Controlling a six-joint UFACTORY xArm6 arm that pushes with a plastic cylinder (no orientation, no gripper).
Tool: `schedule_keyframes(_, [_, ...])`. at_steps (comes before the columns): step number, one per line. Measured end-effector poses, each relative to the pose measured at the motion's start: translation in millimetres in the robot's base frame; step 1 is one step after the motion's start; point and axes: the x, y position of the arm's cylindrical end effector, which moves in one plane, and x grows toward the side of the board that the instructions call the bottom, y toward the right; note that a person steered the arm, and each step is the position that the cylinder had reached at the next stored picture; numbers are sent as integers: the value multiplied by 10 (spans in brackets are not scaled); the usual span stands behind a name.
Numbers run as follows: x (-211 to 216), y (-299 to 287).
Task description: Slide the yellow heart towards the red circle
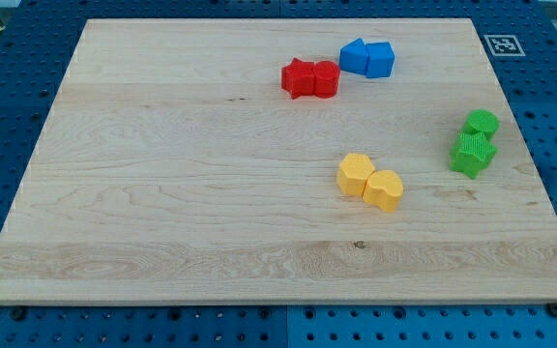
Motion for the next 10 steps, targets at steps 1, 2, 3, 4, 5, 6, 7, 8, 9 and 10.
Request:
schedule_keyframes(1, [805, -592])
schedule_keyframes(2, [960, -1205])
schedule_keyframes(3, [960, -1251])
schedule_keyframes(4, [875, -1619])
schedule_keyframes(5, [547, -1697])
schedule_keyframes(6, [513, -1874])
schedule_keyframes(7, [504, -2330])
schedule_keyframes(8, [488, -2626])
schedule_keyframes(9, [484, -2687])
schedule_keyframes(10, [394, -2781])
